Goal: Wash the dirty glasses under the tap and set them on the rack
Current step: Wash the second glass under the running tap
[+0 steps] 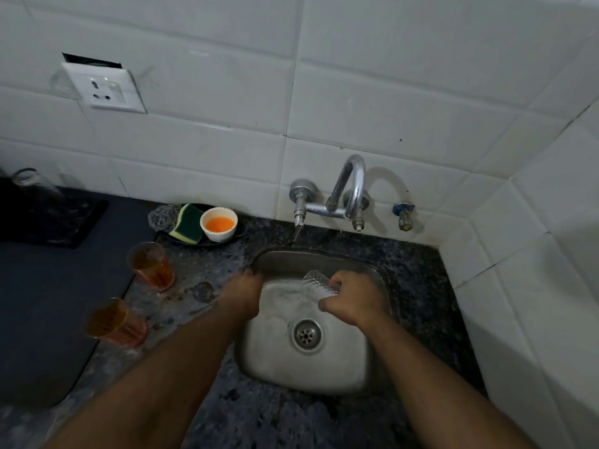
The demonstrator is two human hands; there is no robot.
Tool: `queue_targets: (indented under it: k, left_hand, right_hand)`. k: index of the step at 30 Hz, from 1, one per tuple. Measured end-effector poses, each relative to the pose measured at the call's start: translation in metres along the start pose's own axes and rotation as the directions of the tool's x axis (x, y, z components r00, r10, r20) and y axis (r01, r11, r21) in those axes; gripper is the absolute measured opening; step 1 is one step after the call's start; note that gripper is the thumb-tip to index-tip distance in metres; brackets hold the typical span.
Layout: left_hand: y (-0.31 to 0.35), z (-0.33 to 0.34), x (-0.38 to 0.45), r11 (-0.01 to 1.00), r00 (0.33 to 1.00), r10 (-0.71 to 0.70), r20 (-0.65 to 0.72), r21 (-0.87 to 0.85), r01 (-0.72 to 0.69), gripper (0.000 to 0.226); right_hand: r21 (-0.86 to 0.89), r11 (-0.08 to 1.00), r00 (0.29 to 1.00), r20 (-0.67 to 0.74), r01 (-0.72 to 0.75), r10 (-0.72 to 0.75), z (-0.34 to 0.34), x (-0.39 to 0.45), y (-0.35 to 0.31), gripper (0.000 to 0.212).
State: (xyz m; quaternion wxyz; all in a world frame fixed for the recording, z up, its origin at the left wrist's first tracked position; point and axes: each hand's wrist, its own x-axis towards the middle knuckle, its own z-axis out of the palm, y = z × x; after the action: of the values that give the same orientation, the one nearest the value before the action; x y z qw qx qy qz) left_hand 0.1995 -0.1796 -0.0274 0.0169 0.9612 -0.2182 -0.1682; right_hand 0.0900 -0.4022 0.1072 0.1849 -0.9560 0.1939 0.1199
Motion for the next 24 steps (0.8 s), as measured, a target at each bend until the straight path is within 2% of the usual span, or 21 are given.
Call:
queue_targets:
  k: [2,8,15,24]
  left_hand:
    - [-0.006,0.007,-0.001,1.000,1.000,-0.006,-0.014,0.002,0.006,0.055]
    - [-0.008,0.012,-0.007,1.000,0.999,0.011,-0.037,-0.004,-0.011,0.053]
    - [-0.009,0.016,-0.009,0.998,1.000,-0.019,0.001,0.065,0.019,0.047]
    - [-0.014,0.020,-0.007,0.999,1.000,-0.006,0.026,0.031,0.006,0.050]
  right_hand:
    - [-0.053,0.998,0.999,0.002,0.046,-0.046,0.004,0.000,-0.006,0.043]
    - [-0.143,0.981,0.991,-0.005,0.130,-0.132,0.010,0.000,-0.024,0.043]
    - [-0.081,0.979,0.981,-0.029,0.187,-0.190,0.020,0.005,-0.032,0.046]
    - [-0.043,0.977,0.977,-0.050,0.207,-0.209,0.026,0.006,-0.033,0.054]
